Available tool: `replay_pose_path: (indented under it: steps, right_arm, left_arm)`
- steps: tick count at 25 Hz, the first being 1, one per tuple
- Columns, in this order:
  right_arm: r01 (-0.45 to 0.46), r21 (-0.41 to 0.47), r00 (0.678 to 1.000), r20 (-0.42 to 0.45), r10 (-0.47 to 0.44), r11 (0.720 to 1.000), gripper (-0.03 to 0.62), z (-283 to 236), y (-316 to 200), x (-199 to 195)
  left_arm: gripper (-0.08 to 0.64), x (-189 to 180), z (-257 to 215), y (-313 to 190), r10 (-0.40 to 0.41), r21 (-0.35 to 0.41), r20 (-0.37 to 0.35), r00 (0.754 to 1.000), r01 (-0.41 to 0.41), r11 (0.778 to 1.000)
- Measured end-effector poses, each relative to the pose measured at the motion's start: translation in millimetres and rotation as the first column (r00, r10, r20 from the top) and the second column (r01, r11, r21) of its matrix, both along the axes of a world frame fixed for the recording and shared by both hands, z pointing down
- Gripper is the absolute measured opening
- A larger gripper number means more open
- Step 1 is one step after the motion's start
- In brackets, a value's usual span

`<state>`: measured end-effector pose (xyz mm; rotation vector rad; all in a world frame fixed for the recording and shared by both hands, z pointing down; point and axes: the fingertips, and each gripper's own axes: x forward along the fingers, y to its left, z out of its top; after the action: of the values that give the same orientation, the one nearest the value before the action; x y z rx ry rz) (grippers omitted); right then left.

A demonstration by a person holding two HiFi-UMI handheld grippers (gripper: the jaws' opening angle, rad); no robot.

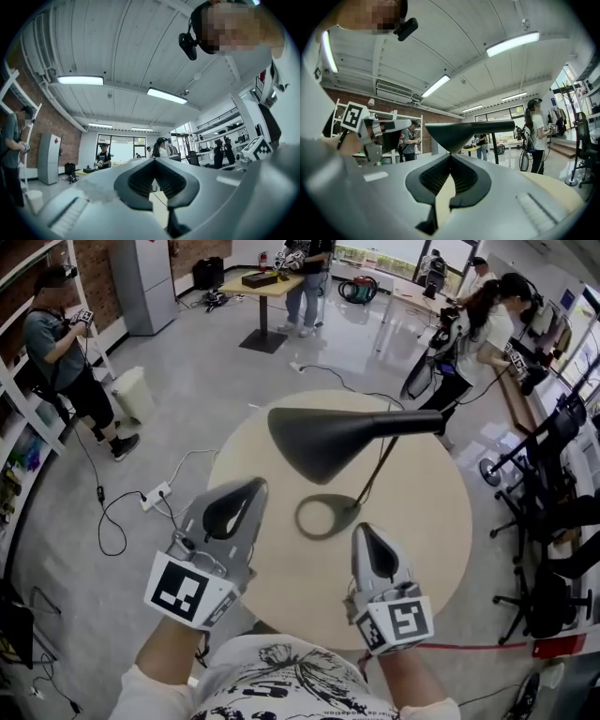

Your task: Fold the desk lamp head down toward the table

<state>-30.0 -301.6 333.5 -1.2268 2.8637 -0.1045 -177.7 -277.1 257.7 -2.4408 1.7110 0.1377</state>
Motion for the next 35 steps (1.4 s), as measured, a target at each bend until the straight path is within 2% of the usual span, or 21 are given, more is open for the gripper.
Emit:
replay_pose_path:
  steps: [3, 9, 11, 14, 16, 21, 26, 35]
  right_arm:
    - [-0.025, 0.019, 1.000, -0.011, 0.026, 1.000, 0.009, -3, -9, -12]
    - [-0.096, 0.029, 0.995, -0.035, 0.097, 0.995, 0.009, -3, -26, -23]
    - [-0.116, 0.035, 0.992, -0.046, 0.118, 0.993, 0.009, -3, -28, -23]
    - [-0.145, 0.034, 0.988, -0.054, 0.146, 0.989, 0.009, -3, -32, -21]
    - [-0.167, 0.033, 0.984, -0.058, 0.168, 0.985, 0.009, -1, -33, -19]
    - [-0.199, 0.023, 0.978, -0.066, 0.200, 0.980, 0.009, 6, -33, -15]
    - [-0.229, 0.014, 0.971, -0.061, 0.229, 0.973, 0.009, 9, -33, -16]
    - [-0.264, -0.022, 0.962, -0.070, 0.262, 0.964, 0.009, 28, -27, -14]
  left_arm:
    - [0.006, -22, -29, -25, 0.008, 0.051, 0.060, 0.998, -0.011, 0.999]
    - [0.006, -37, -50, -62, 0.084, 0.067, 0.061, 0.995, -0.088, 0.994]
    - [0.006, -36, -48, -71, 0.113, 0.051, 0.032, 0.993, -0.115, 0.992]
    - [0.006, -35, -43, -82, 0.170, 0.009, -0.053, 0.984, -0.170, 0.985]
    - [0.006, -32, -36, -87, 0.200, -0.016, -0.077, 0.977, -0.201, 0.979]
    - [0.006, -19, -35, -92, 0.243, -0.034, -0.047, 0.969, -0.245, 0.969]
    - [0.006, -11, -9, -90, 0.292, -0.096, -0.012, 0.956, -0.292, 0.952]
    - [0.006, -4, 35, -88, 0.316, -0.176, -0.029, 0.948, -0.316, 0.932]
